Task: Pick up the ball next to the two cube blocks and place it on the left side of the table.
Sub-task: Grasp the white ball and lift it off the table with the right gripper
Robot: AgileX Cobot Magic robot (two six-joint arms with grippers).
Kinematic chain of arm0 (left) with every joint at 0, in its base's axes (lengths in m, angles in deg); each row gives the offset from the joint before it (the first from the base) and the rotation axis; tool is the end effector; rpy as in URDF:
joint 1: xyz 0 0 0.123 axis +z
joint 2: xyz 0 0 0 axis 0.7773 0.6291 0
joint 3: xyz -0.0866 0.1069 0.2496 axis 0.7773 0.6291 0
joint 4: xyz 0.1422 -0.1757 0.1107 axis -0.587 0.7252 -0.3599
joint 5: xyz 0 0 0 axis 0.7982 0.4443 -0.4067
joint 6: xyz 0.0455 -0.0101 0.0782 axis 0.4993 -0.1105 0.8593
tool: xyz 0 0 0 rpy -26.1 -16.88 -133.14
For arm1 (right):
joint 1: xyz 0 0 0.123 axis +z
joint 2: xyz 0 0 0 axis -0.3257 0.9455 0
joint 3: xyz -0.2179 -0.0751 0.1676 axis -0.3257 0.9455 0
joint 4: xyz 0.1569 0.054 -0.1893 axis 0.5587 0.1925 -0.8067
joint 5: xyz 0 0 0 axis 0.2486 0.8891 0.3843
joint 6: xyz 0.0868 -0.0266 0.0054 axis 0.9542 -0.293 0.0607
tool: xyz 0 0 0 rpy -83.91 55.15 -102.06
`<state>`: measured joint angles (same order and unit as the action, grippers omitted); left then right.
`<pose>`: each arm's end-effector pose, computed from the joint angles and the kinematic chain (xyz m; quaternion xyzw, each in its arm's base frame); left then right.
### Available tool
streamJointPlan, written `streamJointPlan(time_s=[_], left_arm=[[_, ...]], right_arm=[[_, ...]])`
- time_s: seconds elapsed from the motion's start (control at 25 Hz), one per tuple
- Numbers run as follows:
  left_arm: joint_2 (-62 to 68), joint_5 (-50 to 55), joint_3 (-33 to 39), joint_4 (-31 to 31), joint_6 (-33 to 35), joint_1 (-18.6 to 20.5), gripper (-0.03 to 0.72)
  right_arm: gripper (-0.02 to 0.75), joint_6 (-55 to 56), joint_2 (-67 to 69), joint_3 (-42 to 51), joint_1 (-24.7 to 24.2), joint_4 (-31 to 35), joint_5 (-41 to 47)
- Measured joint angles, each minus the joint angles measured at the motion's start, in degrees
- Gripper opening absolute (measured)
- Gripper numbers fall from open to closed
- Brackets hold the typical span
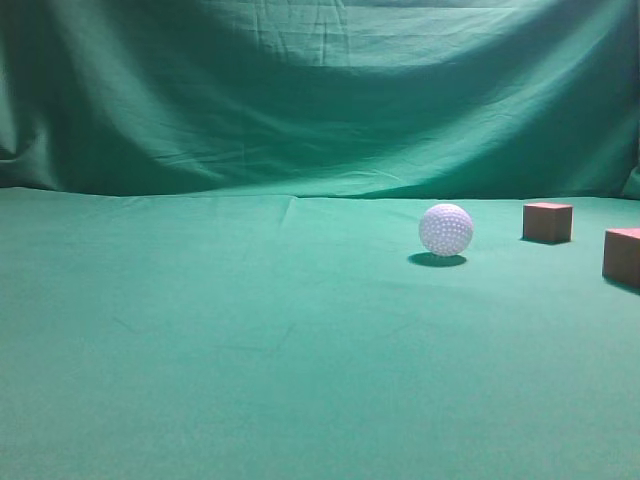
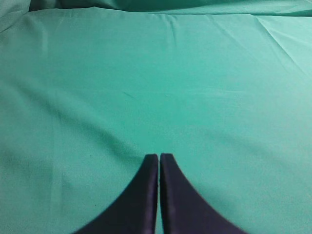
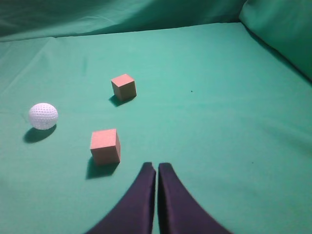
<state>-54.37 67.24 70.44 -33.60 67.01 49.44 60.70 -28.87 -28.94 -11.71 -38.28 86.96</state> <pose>0.0527 0.0028 0.1767 0.0131 0.7936 0.0228 0.6078 0.0516 0.0079 0.1695 -0.0174 0.8100 0.0713 0.5818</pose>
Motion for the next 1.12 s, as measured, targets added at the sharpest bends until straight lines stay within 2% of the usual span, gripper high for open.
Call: streamJointPlan(time_s=[0.96, 1.12], left_arm=[[0.00, 0.00, 0.00, 0.00, 0.00, 0.00, 0.000], [0.00, 0.00, 0.00, 0.00, 0.00, 0.00, 0.000]], right_arm=[[0.000, 0.00, 0.00, 0.00, 0.00, -0.11, 0.00], [0.000, 0.25, 0.00, 0.02, 0.00, 1.38, -6.35]])
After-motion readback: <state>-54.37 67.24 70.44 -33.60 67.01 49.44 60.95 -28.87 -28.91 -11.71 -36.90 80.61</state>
